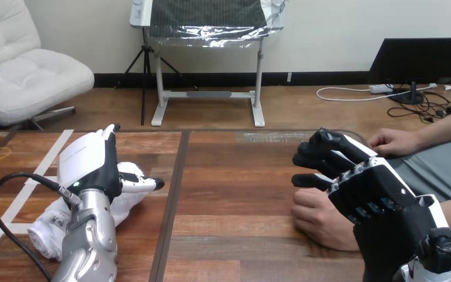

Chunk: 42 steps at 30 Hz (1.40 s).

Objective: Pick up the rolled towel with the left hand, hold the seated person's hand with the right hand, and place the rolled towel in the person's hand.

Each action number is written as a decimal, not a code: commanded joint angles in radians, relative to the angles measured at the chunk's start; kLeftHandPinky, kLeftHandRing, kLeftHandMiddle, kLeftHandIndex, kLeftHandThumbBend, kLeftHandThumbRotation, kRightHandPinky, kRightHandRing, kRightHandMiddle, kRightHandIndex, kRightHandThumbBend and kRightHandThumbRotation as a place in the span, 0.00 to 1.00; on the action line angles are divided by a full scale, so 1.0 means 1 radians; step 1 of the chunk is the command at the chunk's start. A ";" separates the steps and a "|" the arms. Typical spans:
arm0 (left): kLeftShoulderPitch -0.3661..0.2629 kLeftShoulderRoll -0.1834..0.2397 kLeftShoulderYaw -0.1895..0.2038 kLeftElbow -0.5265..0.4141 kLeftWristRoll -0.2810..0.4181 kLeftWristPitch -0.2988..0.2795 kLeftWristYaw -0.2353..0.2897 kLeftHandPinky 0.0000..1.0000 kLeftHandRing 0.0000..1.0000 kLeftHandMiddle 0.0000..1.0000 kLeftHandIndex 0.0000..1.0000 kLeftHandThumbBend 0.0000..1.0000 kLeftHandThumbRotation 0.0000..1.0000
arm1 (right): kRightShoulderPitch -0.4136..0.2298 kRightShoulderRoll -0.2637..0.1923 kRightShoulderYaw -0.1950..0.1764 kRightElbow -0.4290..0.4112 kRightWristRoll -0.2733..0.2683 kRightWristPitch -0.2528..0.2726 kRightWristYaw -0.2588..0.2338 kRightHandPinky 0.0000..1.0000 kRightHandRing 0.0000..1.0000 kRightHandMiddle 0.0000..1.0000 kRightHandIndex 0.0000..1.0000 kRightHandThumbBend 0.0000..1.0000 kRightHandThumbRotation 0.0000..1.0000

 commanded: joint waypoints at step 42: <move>-0.259 -0.012 -0.048 0.314 -0.020 -0.023 0.046 0.97 0.94 0.94 0.93 0.96 0.34 | -0.029 -0.007 -0.012 -0.025 0.037 -0.005 0.006 0.68 0.78 0.79 0.80 0.89 1.00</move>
